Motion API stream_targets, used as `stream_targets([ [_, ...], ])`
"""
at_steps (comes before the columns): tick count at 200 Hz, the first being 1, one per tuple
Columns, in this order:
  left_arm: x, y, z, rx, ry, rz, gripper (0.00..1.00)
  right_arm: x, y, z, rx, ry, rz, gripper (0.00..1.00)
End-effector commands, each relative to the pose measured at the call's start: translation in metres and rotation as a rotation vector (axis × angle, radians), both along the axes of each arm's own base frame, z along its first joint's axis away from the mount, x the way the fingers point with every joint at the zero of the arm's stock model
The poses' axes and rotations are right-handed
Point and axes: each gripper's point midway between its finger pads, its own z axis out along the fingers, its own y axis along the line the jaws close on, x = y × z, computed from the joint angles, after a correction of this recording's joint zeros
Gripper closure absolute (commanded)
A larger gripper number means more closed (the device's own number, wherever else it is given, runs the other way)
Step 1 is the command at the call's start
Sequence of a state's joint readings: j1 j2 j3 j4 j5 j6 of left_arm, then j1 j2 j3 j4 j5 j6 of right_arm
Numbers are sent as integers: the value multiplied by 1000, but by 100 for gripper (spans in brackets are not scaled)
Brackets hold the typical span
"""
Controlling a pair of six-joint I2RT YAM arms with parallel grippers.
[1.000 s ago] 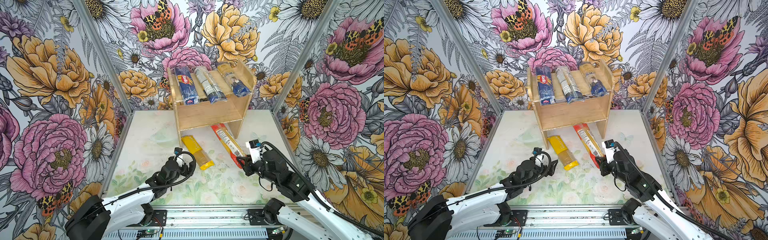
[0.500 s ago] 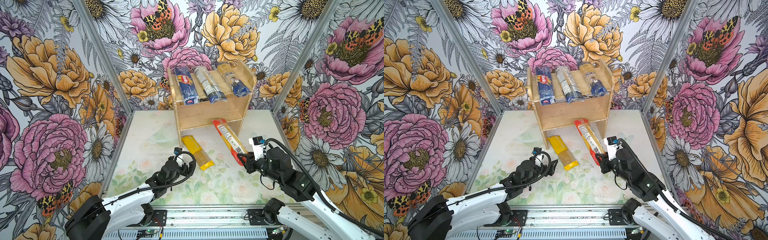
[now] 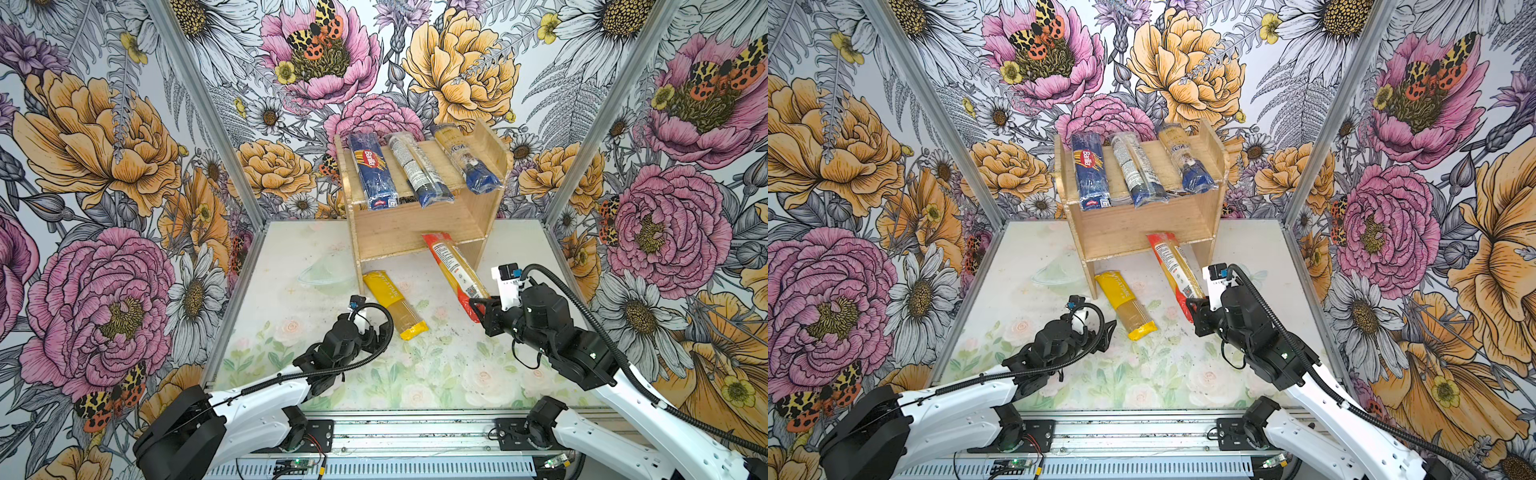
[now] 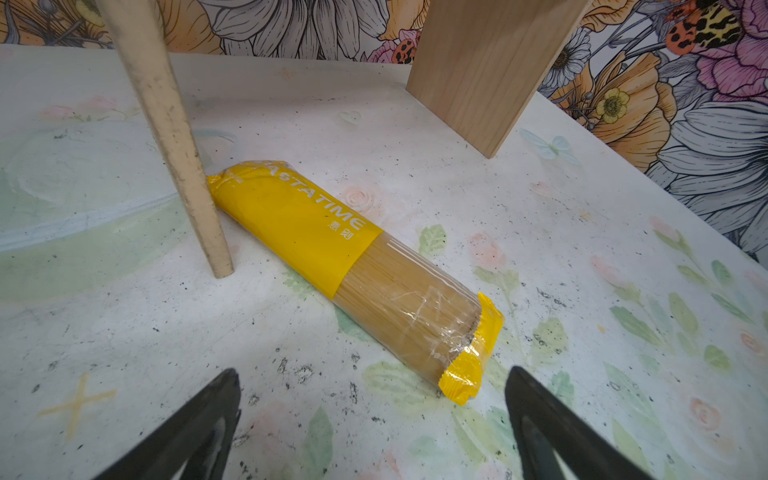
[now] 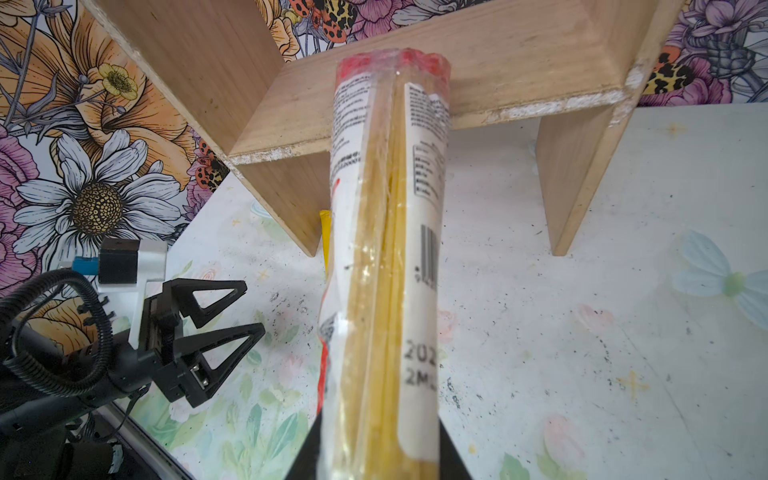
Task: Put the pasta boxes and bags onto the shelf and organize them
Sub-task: 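Push the upright bag into the lower shelf beneath the upper board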
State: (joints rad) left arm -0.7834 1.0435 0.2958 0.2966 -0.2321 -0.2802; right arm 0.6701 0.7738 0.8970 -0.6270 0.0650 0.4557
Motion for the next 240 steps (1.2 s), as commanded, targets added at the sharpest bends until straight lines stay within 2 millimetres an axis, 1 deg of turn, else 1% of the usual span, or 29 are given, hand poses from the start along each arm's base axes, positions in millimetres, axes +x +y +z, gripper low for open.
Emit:
stream_targets([
  [1,1,-2,3,-9,-22,-6,1,15,8,101,199,-279,-24,100],
  [38,1,-1,4,-10,-23,-4,1,24,13,110,191,-302,-39,100],
  [91,2,-1,4,-10,-23,-3,1,39,20,114,178,-314,-89,100],
  [118,2,-3,4,-12,-22,-6,1,43,30,117,179,-325,-79,100],
  [150,2,-3,5,-14,-22,-8,1,47,42,116,165,-329,-75,100],
  [163,2,-4,5,-15,-22,-10,1,50,43,117,166,-338,-90,100],
  [167,2,-4,5,-14,-23,-10,1,45,51,117,169,-338,-68,100],
  [240,2,-5,7,-14,-32,-21,1,52,76,120,204,-366,-81,100],
])
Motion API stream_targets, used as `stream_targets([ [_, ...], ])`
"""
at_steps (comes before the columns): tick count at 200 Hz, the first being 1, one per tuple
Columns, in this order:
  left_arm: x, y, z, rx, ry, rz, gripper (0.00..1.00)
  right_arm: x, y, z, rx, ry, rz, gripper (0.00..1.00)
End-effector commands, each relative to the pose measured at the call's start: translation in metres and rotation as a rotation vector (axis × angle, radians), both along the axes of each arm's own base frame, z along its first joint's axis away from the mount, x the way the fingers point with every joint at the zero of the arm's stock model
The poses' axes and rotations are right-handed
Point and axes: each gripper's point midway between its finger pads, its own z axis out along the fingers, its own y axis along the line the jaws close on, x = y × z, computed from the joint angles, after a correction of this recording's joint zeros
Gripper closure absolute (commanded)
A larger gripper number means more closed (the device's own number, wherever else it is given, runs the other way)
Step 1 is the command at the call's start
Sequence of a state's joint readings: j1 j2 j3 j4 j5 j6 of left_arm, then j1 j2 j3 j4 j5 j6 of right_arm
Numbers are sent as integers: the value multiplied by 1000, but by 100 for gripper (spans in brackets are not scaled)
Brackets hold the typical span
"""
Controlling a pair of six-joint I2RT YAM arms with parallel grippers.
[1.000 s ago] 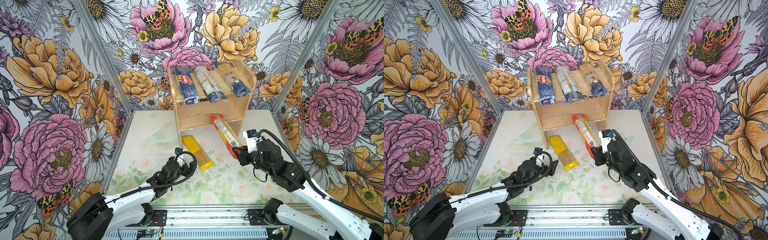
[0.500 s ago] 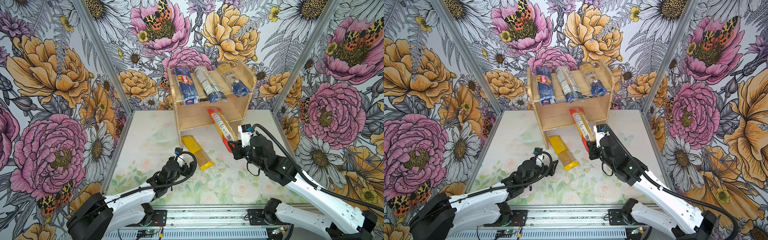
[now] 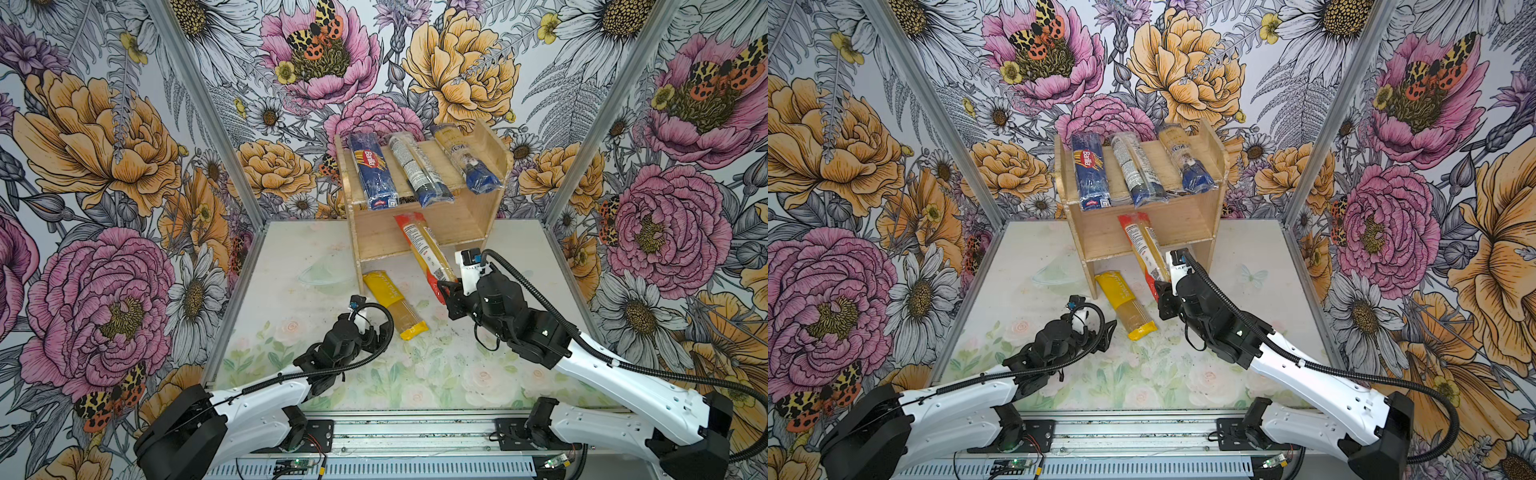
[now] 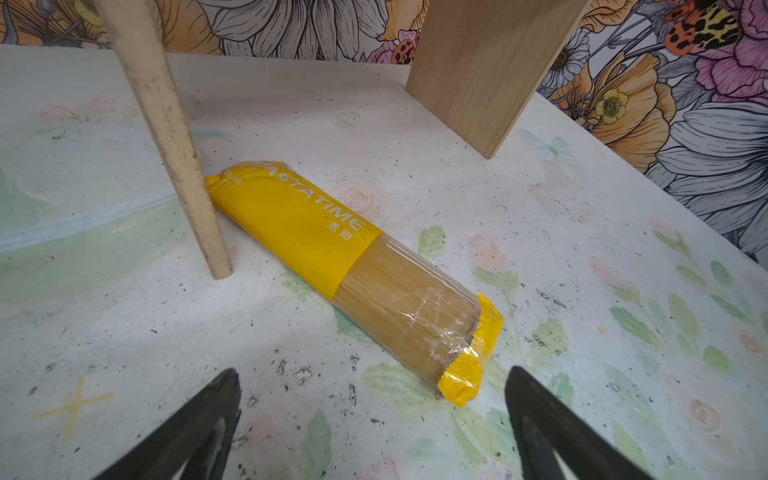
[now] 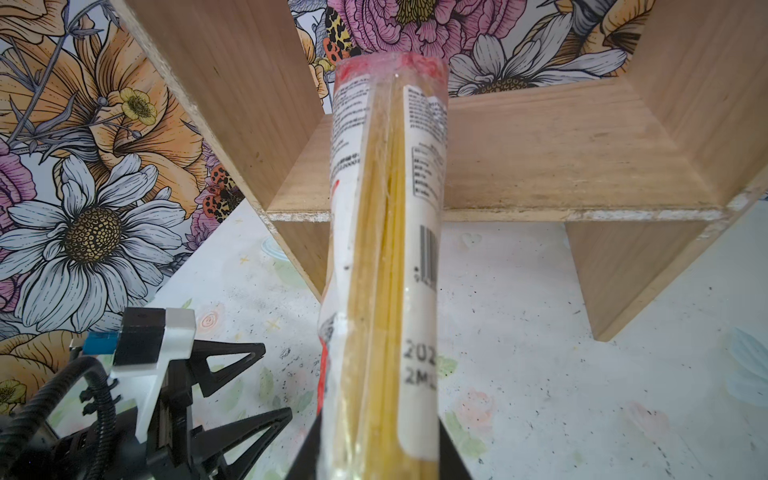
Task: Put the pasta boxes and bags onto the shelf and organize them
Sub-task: 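Push the upright bag into the lower shelf beneath the upper board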
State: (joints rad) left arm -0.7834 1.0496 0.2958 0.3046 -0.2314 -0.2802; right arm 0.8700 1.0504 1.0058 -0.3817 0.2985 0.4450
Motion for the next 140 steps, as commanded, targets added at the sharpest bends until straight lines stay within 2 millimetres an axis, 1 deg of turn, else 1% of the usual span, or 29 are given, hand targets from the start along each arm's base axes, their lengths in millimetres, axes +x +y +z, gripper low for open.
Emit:
stream_targets([
  [1,2,-5,8,-14,-31,-20,1,14,5,96,237,-235,-57,100],
  [43,1,-4,6,-8,-30,-21,1,24,22,97,278,-249,-60,100],
  [140,0,-1,-1,25,-23,-22,1,61,60,92,321,-218,-106,100],
])
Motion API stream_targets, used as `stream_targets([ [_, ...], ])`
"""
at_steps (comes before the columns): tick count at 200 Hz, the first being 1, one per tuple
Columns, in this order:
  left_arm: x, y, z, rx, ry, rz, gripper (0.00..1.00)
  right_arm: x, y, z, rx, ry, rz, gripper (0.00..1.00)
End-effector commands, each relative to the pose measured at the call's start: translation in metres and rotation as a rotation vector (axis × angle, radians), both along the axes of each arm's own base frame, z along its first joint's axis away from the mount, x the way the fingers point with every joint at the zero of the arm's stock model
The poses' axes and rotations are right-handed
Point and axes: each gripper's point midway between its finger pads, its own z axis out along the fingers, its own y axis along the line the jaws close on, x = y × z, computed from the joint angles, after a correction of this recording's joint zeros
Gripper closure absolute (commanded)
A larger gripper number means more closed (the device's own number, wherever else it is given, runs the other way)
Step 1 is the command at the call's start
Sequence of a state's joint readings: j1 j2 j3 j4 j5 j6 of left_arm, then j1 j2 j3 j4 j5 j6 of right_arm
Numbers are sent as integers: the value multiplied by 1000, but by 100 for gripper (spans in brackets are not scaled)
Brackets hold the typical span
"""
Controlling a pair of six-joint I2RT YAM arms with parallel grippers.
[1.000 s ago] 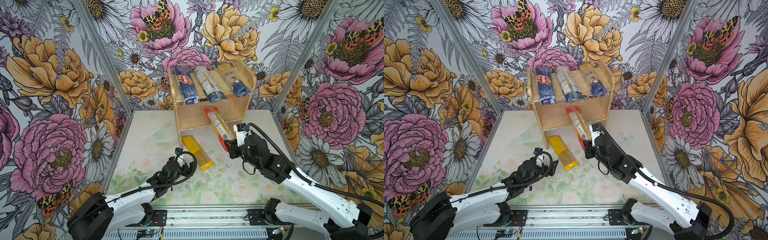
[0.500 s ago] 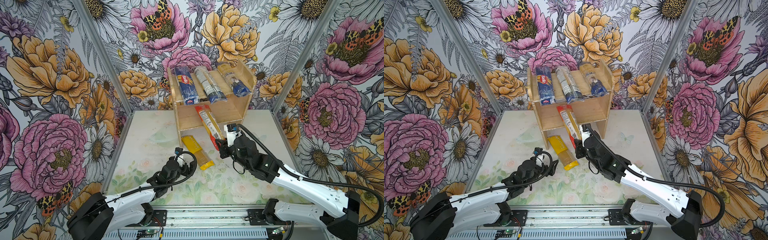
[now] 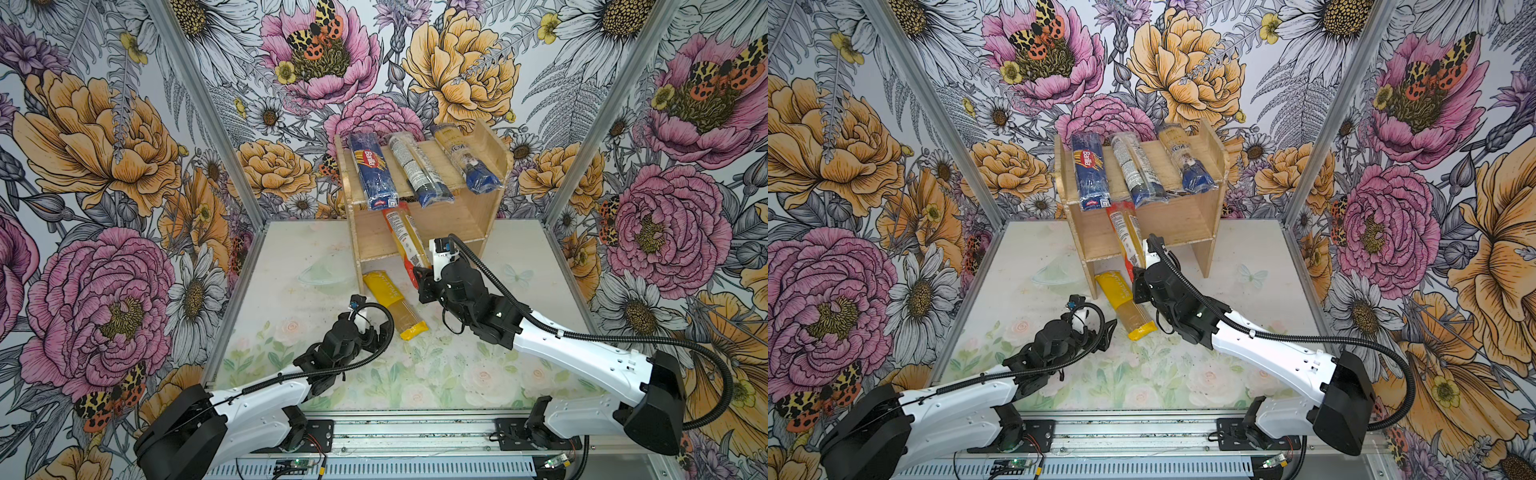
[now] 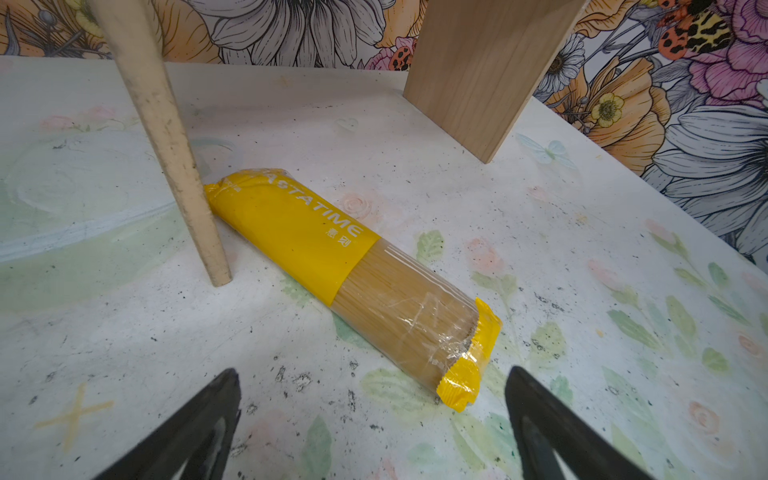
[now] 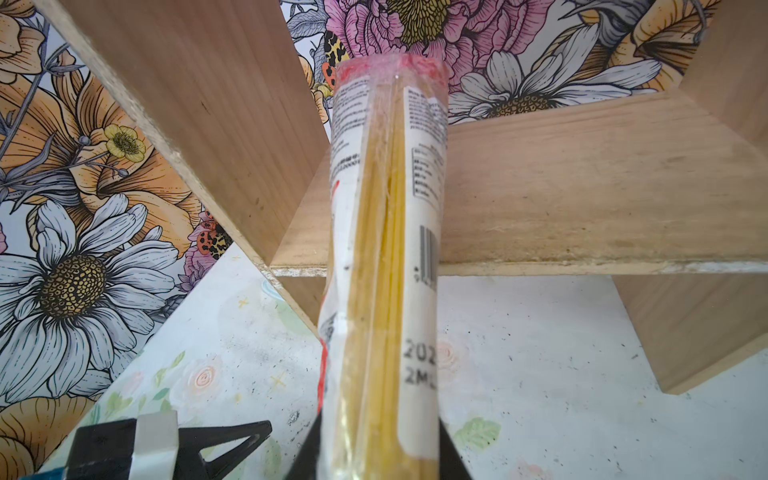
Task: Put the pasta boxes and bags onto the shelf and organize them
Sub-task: 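Push the upright bag into the lower shelf beneath the upper board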
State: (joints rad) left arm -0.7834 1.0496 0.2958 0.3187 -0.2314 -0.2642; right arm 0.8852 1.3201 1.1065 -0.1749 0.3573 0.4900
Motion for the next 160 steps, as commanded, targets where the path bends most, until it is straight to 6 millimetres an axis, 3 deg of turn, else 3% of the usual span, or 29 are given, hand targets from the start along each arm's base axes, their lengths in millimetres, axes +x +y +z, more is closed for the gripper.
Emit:
stream_targets([
  [1,-1,0,-4,24,-5,-17,1,13,7,98,266,-202,-53,100],
  [77,-2,2,-6,27,-6,-18,1,33,32,90,292,-193,-69,100],
  [160,-3,10,-6,29,-10,-5,1,48,43,87,306,-203,-99,100],
])
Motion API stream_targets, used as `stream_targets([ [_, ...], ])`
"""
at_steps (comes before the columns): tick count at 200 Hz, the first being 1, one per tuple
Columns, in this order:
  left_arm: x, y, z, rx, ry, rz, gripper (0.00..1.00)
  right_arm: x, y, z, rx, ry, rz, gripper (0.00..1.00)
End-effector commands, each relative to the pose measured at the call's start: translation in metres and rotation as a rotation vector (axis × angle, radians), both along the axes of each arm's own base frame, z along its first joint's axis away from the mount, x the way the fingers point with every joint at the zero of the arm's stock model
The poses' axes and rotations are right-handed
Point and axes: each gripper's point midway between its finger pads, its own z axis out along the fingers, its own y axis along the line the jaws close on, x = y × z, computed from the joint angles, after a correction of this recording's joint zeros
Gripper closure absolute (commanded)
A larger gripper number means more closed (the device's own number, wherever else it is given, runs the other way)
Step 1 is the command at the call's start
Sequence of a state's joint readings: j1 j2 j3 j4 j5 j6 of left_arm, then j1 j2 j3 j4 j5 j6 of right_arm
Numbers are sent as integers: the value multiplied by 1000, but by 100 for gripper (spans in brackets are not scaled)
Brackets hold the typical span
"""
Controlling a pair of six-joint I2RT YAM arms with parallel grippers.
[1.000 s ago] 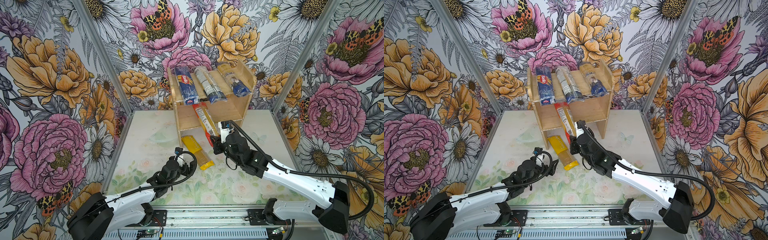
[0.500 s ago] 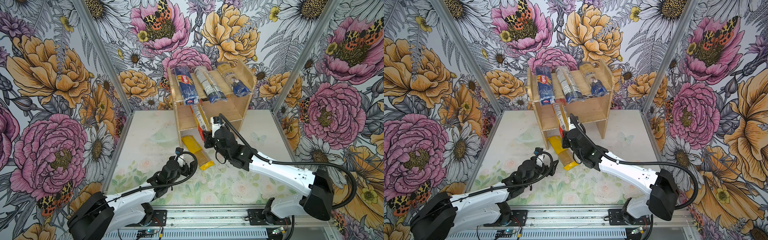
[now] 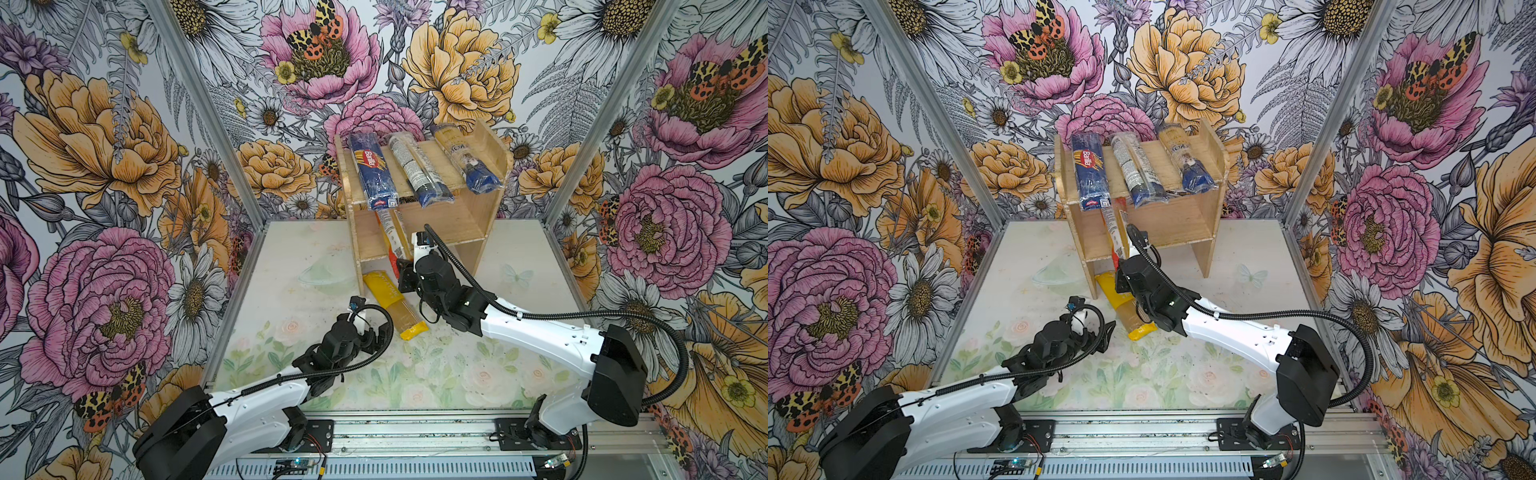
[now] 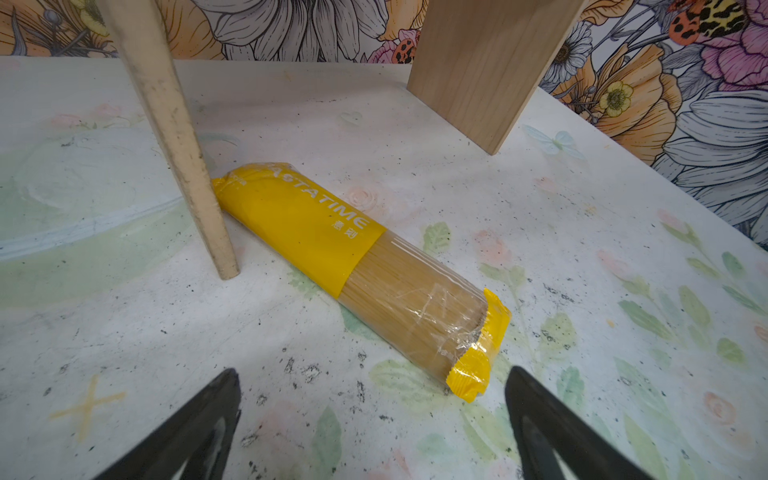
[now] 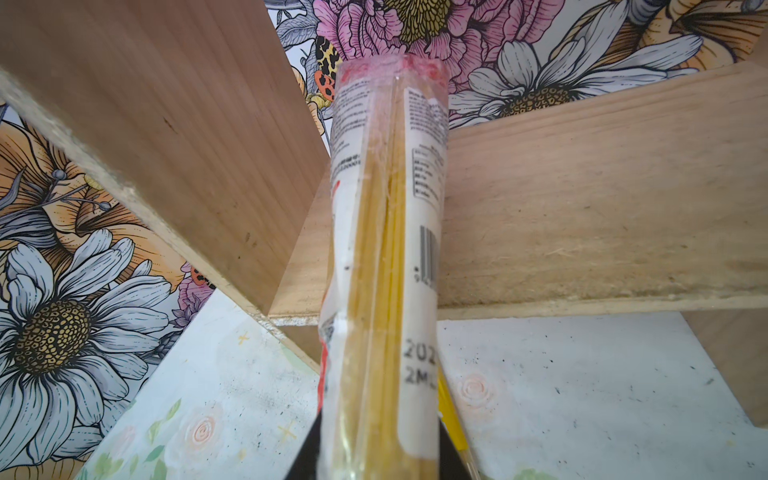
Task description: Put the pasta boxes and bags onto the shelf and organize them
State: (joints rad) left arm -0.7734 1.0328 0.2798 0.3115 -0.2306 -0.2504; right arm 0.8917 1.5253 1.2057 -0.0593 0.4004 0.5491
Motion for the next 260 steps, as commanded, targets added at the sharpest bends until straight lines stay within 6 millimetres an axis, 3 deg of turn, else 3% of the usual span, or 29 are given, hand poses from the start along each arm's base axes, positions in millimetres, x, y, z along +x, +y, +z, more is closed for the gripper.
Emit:
stream_targets([
  [1,-2,5,-2,14,-8,-9,1,12,6,103,255,-217,-52,100],
  [143,-6,14,-1,9,-11,6,1,34,30,96,283,-211,-82,100],
  [260,-8,15,2,-9,-13,-7,1,41,27,89,261,-215,-125,100],
])
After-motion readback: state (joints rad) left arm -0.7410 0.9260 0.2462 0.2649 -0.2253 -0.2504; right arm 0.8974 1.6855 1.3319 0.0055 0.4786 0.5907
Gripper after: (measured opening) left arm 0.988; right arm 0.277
